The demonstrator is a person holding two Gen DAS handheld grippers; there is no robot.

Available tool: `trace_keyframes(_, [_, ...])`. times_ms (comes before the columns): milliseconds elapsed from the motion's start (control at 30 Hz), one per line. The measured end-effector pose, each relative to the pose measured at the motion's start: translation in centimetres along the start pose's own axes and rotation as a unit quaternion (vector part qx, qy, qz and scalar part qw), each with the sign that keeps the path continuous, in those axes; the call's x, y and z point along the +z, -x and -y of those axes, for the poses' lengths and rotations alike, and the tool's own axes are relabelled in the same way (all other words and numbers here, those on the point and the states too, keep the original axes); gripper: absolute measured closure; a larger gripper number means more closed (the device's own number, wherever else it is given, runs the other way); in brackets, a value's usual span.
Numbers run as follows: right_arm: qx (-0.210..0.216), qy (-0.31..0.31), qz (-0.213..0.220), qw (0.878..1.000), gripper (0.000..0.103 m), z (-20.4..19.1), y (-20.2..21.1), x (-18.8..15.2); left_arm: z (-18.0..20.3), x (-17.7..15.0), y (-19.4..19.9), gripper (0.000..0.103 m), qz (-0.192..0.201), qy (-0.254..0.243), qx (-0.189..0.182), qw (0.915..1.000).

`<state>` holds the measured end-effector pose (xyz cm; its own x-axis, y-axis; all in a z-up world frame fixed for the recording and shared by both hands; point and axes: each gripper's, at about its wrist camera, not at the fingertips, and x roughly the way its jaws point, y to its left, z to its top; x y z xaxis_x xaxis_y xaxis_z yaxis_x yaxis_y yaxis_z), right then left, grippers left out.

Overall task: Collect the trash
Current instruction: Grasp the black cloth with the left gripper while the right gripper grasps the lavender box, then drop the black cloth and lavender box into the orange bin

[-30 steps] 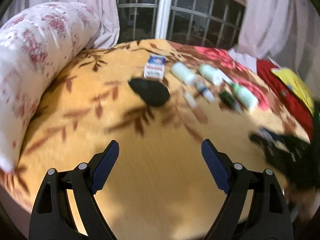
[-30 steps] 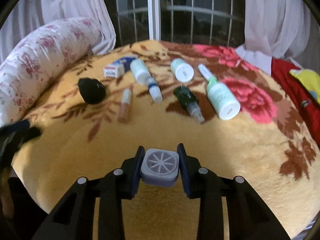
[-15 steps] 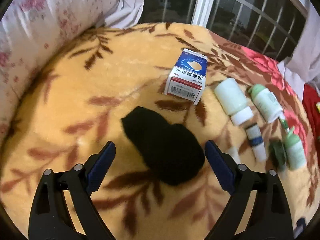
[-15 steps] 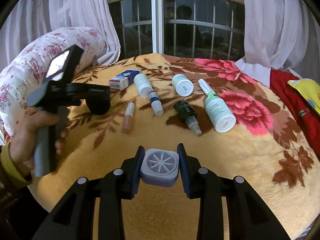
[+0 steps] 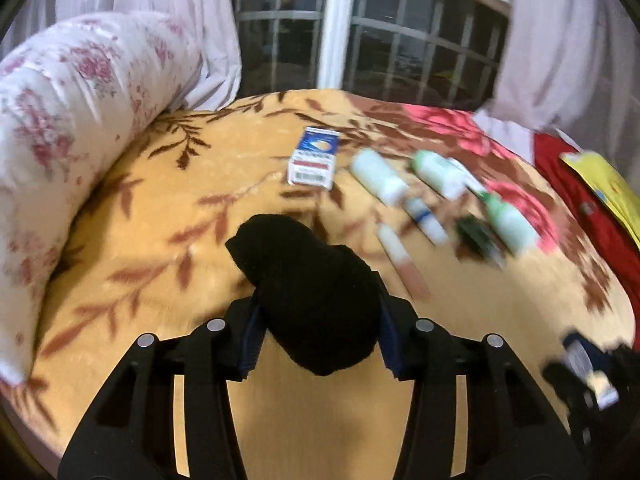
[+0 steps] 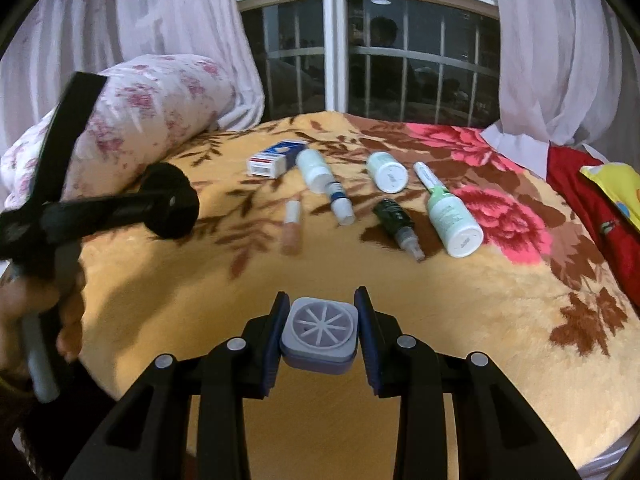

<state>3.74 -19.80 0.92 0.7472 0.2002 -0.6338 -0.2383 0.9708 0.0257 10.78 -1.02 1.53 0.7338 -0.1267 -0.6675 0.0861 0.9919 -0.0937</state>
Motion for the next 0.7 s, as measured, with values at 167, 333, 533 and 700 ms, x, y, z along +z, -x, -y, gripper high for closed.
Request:
trace_keyframes(167, [0.031,0.012,-0.013,0.999,0.069,-2.5,2.9,-2.7,1.2,-6.1,5.2,0.057,-0.026,-0.049,-0.032,0.998])
trace_keyframes(333, [0.067,0.006,-0.065,0.996,0.069,-4.9,4.2,-7.4,1.8,-12.7,7.7,0.056,-0.074,-0.071,-0.058,0.993])
trace_keyframes(533, [0.092,-0.006,-0.145,0.985,0.069,-6.8,3.0,-12.5,1.6,-18.9,7.4,0.056,-0.16,-0.086,-0.077,0.9805])
trace_keyframes(700, [0.099,-0.011,-0.189,0.977,0.069,-7.6,1.6,-15.3,0.9,-21.5,6.8,0.056,-0.201,-0.087,-0.086,0.9719])
